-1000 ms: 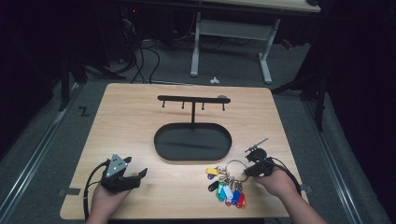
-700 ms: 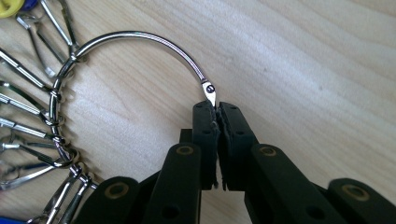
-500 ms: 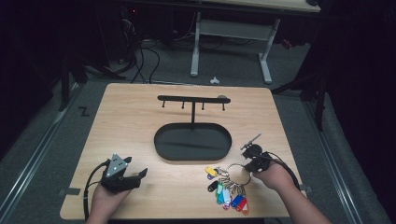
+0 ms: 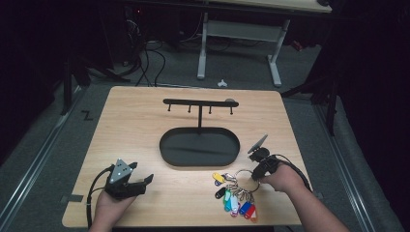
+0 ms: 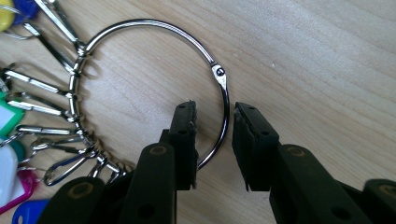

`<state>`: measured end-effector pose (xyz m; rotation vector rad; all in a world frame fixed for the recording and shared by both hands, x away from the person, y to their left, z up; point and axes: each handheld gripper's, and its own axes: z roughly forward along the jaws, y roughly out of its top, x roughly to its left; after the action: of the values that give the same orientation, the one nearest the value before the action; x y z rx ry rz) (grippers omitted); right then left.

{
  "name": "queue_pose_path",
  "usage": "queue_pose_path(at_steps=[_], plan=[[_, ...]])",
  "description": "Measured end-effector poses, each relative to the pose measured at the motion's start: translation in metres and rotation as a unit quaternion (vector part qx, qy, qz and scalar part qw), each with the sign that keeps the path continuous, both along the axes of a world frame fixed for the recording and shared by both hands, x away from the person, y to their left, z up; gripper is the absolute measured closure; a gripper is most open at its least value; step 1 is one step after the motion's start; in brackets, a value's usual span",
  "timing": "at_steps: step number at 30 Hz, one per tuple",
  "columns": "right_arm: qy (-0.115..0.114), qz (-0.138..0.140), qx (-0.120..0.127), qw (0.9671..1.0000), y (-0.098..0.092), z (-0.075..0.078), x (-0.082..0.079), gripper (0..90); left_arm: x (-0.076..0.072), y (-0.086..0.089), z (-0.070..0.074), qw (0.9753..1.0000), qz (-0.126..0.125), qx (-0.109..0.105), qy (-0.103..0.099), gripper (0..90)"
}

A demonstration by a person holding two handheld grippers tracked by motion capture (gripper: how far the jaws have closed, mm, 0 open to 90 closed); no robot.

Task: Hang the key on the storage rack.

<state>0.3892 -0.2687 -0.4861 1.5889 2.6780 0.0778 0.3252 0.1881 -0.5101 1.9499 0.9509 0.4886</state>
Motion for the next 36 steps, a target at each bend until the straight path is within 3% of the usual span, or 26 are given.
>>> queue_pose_path(at_steps=[5, 8, 26, 28, 29, 33, 35, 36], plan=[[0.016, 0.009, -0.015, 0.9997, 0.002, -0.001, 0.007, 76.3, 0.000, 0.001, 0.000, 1.0000, -0.001, -0.001, 0.000, 23.9], [0.043, 0.010, -0.022, 0.9988, 0.004, -0.001, 0.015, 85.5, -0.001, 0.001, 0.000, 1.0000, -0.001, -0.004, 0.002, 23.9], [0.036, 0.072, -0.049, 0.9956, 0.011, -0.001, 0.012, 87.0, -0.004, -0.003, 0.000, 0.9999, -0.013, -0.011, -0.001, 24.3], [0.040, 0.077, -0.036, 0.9956, 0.012, 0.002, 0.011, 87.0, -0.004, -0.004, -0.001, 0.9998, -0.013, -0.012, 0.000, 24.4], [0.033, 0.075, -0.015, 0.9965, 0.010, 0.009, 0.010, 87.0, -0.004, -0.004, -0.001, 0.9998, -0.015, -0.010, 0.001, 24.4], [0.031, 0.080, 0.001, 0.9963, 0.011, 0.024, 0.003, 87.1, -0.004, -0.006, -0.003, 0.9997, -0.018, -0.017, 0.005, 24.5], [0.015, 0.080, 0.017, 0.9966, 0.011, 0.041, -0.002, 87.2, -0.004, -0.008, -0.003, 0.9997, -0.021, -0.015, 0.004, 24.6], [0.015, 0.080, 0.017, 0.9966, 0.011, 0.041, -0.002, 87.2, -0.004, -0.008, -0.003, 0.9997, -0.021, -0.015, 0.004, 24.6]])
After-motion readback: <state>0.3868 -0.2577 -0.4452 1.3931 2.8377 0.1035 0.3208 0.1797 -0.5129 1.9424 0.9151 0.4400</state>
